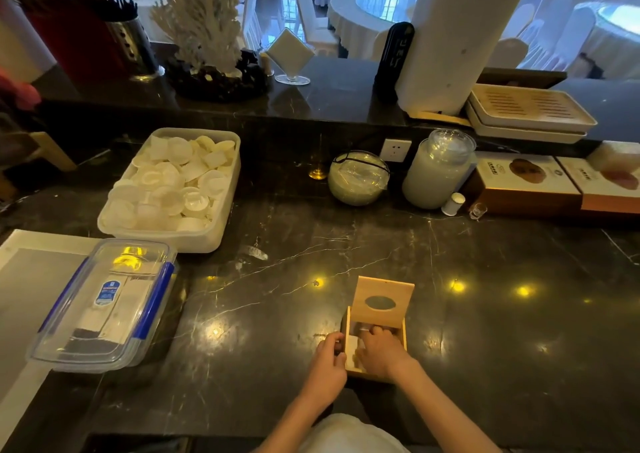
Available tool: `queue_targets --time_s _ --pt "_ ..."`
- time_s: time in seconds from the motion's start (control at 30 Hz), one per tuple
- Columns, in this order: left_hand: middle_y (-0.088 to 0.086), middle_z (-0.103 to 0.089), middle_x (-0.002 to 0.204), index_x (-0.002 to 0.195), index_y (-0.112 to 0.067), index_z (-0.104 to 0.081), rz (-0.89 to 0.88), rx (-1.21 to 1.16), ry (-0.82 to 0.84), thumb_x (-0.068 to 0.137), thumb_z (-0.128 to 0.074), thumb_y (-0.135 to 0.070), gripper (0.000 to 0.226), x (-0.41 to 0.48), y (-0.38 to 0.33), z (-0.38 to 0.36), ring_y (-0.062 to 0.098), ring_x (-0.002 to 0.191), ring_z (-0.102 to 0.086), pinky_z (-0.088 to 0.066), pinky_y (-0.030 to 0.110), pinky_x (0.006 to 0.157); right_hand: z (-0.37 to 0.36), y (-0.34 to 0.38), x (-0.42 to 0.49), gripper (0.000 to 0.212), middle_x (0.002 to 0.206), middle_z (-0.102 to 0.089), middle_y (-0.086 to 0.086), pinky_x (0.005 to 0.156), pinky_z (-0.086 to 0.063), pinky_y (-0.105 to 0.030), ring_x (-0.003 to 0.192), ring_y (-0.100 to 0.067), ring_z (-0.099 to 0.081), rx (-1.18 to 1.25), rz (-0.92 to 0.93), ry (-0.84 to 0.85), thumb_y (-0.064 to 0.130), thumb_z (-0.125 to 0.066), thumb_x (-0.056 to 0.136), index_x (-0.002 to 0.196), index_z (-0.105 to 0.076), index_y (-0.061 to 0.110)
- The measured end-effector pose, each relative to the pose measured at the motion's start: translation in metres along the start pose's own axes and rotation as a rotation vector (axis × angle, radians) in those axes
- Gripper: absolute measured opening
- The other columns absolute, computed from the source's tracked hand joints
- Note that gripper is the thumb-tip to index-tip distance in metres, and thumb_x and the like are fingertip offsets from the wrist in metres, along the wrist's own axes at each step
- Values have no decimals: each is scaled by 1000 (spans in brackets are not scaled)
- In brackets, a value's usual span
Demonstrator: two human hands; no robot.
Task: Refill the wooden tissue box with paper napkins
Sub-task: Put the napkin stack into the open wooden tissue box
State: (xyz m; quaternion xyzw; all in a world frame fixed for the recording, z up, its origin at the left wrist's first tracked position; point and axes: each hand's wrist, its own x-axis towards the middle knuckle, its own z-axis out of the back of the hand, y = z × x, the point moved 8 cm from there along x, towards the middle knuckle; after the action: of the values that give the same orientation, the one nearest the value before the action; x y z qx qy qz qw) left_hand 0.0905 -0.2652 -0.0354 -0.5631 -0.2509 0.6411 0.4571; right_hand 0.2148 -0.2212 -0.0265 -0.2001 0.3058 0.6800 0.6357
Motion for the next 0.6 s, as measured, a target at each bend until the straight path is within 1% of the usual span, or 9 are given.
queue_targets --time_s 0.07,0.13,0.2,0.3,0.37,0.43,0.47,0.53,0.6 --pt "-7 -53 127 133 -29 -45 -6 -7 -3 100 -45 -12 37 0 0 1 7 114 -52 -46 14 83 -6 0 1 52 145 -44 -13 106 -37 -46 128 -34 -44 -5 15 19 45 -33 96 138 -44 16" --pt "-6 -54 126 131 -30 -46 -15 -12 -1 100 -45 -13 36 -1 -1 1 6 113 -53 -48 16 83 -6 2 -5 52 144 -45 -10 106 -35 -45 129 -33 -43 38 36 -14 45 -29 97 138 -44 17" --pt "-5 -56 125 128 -31 -47 -24 -27 4 100 -46 -12 34 -1 -2 2 6 111 -56 -51 18 84 2 9 -19 53 146 -45 -5 108 -36 -41 131 -27 -43 82 64 -66 46 -22 97 137 -45 21" --pt "-5 -57 124 123 -35 -47 -24 -51 26 99 -47 -11 34 -1 -2 2 9 112 -58 -54 24 89 2 10 -36 53 153 -38 -6 112 -32 -42 138 -27 -38 129 64 -8 48 -25 100 143 -43 22" --pt "-5 -56 124 124 -35 -46 -16 -63 46 99 -48 -11 35 0 -1 2 7 110 -58 -56 21 84 -1 10 -40 58 156 -33 -6 111 -34 -43 138 -29 -38 95 55 68 56 -26 98 144 -43 24" --pt "-7 -55 122 124 -35 -45 -11 -61 60 99 -48 -11 35 0 -1 2 5 107 -58 -55 14 75 -4 12 -41 62 153 -35 -6 106 -38 -45 133 -30 -42 79 48 127 63 -25 94 140 -48 27" --pt "-7 -54 122 124 -34 -45 -14 -61 63 99 -48 -10 35 1 -1 3 4 107 -57 -54 13 72 -5 13 -42 64 151 -36 -6 105 -38 -45 132 -31 -43 85 47 148 65 -24 92 138 -50 29" --pt "-6 -53 123 125 -33 -45 -26 -54 65 99 -47 -10 35 1 -1 3 4 106 -57 -53 12 71 -5 14 -43 65 150 -36 -5 106 -37 -46 132 -30 -42 115 43 174 69 -25 89 138 -50 34" --pt "-5 -52 125 127 -32 -44 -29 -44 66 99 -46 -11 35 0 -2 3 4 107 -56 -54 13 72 -3 14 -44 64 151 -33 -5 106 -37 -46 132 -30 -40 118 55 184 69 -30 87 138 -48 35"
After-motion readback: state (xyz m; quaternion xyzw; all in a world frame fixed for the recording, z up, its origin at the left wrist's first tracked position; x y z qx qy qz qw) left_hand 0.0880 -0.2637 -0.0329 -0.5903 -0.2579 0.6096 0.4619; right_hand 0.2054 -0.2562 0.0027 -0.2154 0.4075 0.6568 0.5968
